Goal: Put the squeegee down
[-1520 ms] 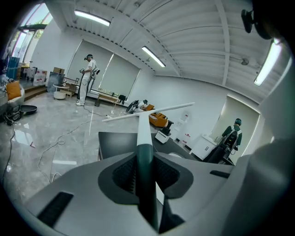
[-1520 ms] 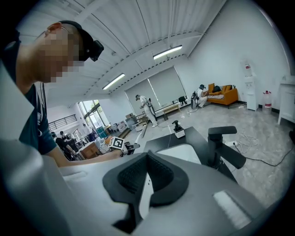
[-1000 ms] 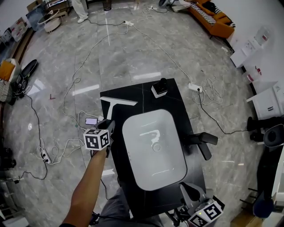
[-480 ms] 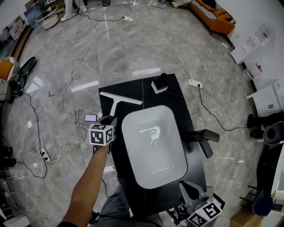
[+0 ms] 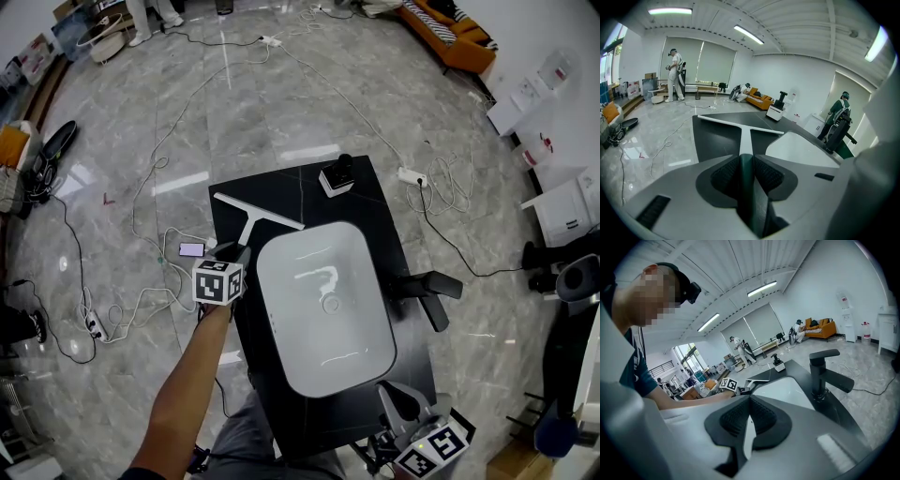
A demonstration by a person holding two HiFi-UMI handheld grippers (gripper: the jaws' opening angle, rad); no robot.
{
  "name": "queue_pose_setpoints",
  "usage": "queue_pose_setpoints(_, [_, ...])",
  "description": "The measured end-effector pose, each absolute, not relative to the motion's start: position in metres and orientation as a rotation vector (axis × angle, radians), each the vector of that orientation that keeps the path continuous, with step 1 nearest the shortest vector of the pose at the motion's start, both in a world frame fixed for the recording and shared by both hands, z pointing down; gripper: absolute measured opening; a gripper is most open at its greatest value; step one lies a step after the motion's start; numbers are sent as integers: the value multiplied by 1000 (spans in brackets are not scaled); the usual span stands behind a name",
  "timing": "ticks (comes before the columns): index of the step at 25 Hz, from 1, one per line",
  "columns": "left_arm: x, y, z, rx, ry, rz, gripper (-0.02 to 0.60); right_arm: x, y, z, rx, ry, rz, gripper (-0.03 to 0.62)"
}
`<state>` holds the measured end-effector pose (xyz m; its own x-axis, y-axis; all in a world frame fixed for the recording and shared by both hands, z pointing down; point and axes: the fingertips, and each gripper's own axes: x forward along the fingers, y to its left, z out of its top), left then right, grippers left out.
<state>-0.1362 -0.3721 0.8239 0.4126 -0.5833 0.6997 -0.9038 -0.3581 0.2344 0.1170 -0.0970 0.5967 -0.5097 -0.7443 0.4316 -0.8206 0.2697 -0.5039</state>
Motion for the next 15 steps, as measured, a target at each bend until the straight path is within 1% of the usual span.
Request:
queue_pose_setpoints(5, [-138, -369, 823, 2072, -1266, 701, 100, 118, -95, 596, 1500, -2409, 1066, 11])
queue_pose_setpoints(7, [-137, -367, 825, 2078, -1263, 714, 131, 119, -95, 597, 1501, -2407, 1068, 11])
queue_pose_setpoints(11, [-137, -362, 827, 2081, -1256, 737, 164, 120, -94, 599, 1502, -2401, 1076, 11])
queue_pose_setpoints(15, [-139, -359, 827, 2084, -1258, 744, 178, 119, -93, 600, 1503, -2398, 1081, 11])
